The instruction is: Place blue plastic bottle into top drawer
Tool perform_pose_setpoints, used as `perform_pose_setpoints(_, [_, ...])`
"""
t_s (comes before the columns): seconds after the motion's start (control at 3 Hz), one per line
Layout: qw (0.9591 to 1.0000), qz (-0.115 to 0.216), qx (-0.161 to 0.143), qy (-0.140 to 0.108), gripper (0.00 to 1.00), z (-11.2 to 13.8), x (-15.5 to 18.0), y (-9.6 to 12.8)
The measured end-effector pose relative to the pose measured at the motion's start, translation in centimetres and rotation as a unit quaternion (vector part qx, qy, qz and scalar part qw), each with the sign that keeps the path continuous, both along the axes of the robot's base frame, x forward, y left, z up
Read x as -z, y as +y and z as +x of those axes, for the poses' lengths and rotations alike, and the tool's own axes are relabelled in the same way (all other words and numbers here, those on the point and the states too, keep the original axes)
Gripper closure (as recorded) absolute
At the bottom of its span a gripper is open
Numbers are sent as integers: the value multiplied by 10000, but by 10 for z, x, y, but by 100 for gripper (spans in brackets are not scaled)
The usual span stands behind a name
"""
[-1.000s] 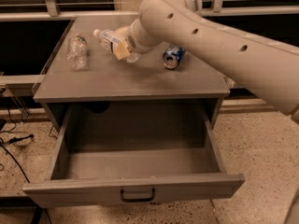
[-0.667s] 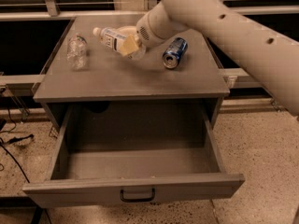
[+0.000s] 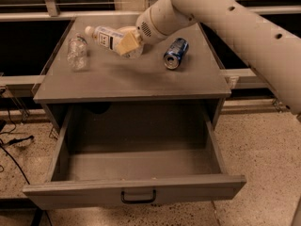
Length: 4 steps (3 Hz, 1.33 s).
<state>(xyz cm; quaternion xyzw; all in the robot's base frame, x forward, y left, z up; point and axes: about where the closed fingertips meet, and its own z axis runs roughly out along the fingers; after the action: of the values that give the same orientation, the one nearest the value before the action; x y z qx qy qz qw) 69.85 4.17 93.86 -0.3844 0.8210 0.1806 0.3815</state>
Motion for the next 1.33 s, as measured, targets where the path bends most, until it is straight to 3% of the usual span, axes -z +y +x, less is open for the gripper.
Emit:
perform_pose_setpoints(0.67, [9978, 268, -600, 102, 100, -16, -9, -35])
perform_pose_setpoints(1.0, [9957, 418, -819, -69, 100, -35, -15, -59])
perform_pose_setpoints(1.33, [9920, 495, -1046, -511, 100, -68, -30, -82])
